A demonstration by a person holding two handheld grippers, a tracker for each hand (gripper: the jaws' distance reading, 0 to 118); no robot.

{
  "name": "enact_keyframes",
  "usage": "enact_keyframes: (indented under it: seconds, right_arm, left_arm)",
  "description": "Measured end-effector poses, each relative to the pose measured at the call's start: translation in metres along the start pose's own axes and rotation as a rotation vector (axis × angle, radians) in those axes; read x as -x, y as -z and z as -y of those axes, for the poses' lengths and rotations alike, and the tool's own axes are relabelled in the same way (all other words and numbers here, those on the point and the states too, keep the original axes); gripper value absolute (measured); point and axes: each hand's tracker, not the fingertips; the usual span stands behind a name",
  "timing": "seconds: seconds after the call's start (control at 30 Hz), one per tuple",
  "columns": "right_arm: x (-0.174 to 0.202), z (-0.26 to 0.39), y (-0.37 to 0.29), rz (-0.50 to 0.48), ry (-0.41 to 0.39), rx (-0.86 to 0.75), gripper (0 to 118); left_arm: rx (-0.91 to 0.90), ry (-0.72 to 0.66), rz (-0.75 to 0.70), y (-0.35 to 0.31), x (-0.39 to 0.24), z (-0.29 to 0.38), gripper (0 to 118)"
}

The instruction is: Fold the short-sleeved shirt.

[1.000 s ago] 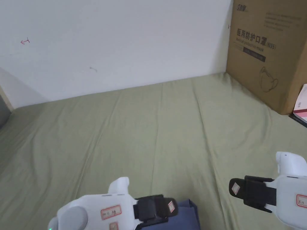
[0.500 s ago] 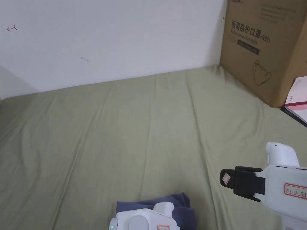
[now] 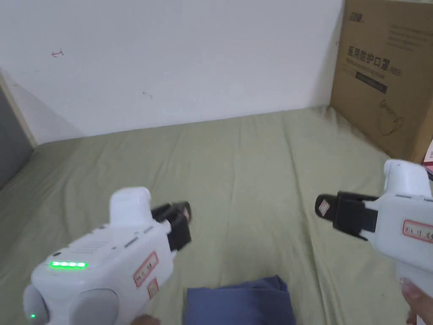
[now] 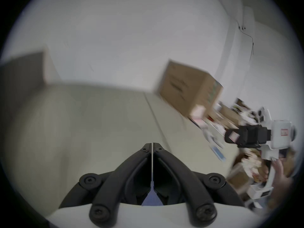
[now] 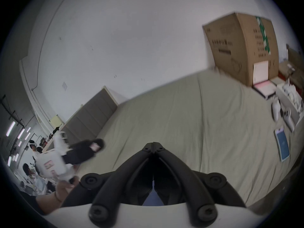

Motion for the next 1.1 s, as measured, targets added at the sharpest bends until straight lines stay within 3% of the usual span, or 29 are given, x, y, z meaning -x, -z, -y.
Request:
enact_keyframes:
  seconds: [0.1, 0.23, 0.3, 0.4, 0.67, 0.77, 0.83, 0.93, 1.03, 1.1]
  right_arm:
    - [0.020, -0.001, 0.000, 0.062, -0.077, -0.154, 0]
    - [0.030, 0.023, 0.001, 0.204, -0.305, -0.392, 0]
    - [0.027, 0.030, 0.004, 0.292, -0.288, -0.382, 0]
    - [0.018, 0.035, -0.002, 0.288, -0.189, -0.376, 0]
    - [0.011, 0.031, -0.012, 0.297, -0.196, -0.362, 0]
    - [0.007, 0.034, 0.005, 0.121, -0.145, -0.164, 0]
    - [-0.005, 0.045, 0.034, 0.000, -0.049, 0.102, 0]
    - [-0.022, 0.084, 0.082, -0.021, 0.086, 0.452, 0]
    - [-0.038, 0.127, 0.116, -0.021, 0.113, 0.645, 0]
    - [-0.047, 0.148, 0.127, 0.024, 0.113, 0.690, 0]
  left_arm:
    - [-0.083, 0.101, -0.102, -0.019, 0.007, -0.006, 1]
    - [-0.159, 0.127, -0.231, -0.034, 0.010, 0.016, 1]
    - [-0.159, 0.111, -0.295, -0.038, 0.007, 0.030, 1]
    - [-0.169, 0.044, -0.290, -0.045, 0.010, 0.040, 1]
    - [-0.153, -0.004, -0.304, -0.045, 0.020, 0.037, 1]
    - [-0.120, -0.020, -0.286, -0.043, 0.023, 0.037, 1]
    - [-0.070, -0.038, -0.229, -0.041, 0.025, 0.039, 1]
    - [-0.021, -0.050, -0.199, -0.039, 0.029, 0.045, 1]
    - [0.011, -0.069, -0.186, -0.037, 0.037, 0.050, 1]
    - [0.081, -0.113, -0.134, -0.031, 0.047, 0.054, 1]
